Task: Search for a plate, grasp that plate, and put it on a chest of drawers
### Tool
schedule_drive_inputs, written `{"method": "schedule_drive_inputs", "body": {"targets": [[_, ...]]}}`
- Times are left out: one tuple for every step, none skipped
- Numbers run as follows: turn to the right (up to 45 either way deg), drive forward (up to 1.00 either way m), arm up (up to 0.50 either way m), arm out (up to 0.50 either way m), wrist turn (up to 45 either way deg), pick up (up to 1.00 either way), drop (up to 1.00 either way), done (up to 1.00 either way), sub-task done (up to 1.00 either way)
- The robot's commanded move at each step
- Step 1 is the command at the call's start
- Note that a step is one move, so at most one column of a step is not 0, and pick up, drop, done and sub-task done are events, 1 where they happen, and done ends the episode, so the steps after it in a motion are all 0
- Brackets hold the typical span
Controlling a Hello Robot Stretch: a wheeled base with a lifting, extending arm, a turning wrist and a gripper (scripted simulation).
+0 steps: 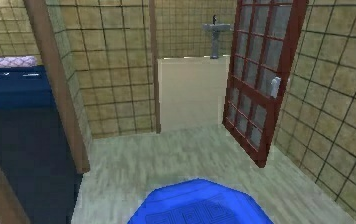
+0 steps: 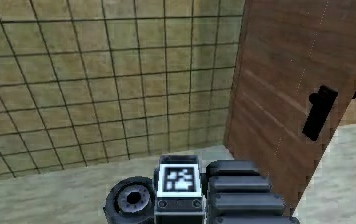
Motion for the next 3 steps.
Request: {"method": "schedule_drive_inputs", "body": {"targets": [[0.0, 1.00, 0.00, 0.00, 0.0, 0.00, 0.00, 0.00, 0.00], [0.0, 1.00, 0.00, 0.00, 0.0, 0.00, 0.00, 0.00, 0.00], [0.0, 0.45, 0.00, 0.00, 0.0, 0.00, 0.00, 0.00, 0.00]]}}
